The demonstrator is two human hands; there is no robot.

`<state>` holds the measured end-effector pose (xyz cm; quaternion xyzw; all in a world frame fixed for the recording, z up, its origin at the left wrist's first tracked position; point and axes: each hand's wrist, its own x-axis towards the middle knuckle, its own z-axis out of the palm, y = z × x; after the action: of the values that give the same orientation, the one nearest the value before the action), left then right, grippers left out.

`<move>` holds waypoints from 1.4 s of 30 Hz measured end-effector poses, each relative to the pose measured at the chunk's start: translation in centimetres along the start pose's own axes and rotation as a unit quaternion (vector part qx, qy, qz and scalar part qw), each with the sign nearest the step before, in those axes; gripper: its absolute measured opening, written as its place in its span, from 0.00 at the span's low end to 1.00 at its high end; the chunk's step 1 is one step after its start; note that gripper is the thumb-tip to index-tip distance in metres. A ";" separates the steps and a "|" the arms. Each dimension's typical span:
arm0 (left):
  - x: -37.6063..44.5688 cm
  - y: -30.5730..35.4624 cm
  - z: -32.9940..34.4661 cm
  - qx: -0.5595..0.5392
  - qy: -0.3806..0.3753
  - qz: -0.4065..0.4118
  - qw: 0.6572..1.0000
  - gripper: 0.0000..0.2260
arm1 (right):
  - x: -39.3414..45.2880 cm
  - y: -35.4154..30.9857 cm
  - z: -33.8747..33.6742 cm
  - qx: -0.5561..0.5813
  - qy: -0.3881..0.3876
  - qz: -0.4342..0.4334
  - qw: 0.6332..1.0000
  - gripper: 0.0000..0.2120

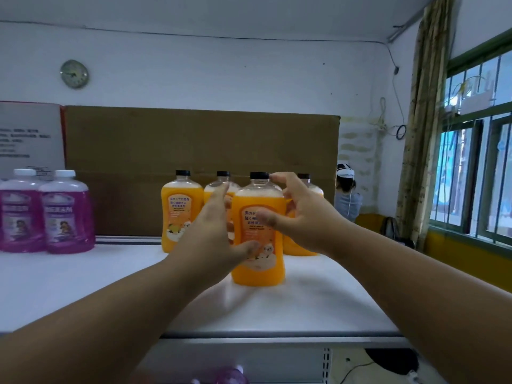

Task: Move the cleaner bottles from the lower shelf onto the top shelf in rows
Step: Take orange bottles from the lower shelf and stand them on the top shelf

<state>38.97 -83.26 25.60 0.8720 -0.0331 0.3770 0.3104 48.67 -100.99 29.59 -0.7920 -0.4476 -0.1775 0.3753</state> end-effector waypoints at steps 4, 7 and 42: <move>-1.6 -1.6 -2.0 0.117 -0.105 -0.011 0.988 0.47 | 0.5 -1.5 1.4 0.058 -0.015 0.054 0.997 0.38; -2.4 -4.2 -4.8 0.237 -0.182 -0.017 0.954 0.48 | 0.8 -2.3 2.2 0.050 0.006 0.069 0.996 0.37; -1.0 -14.9 -11.5 0.229 -0.285 -0.026 0.930 0.33 | 7.8 -7.8 16.8 -0.093 0.084 0.136 0.983 0.54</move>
<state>35.26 -64.91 23.21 0.9908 -0.0105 0.1013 0.0893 45.35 -81.40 26.81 -0.8591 -0.2838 -0.2315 0.3574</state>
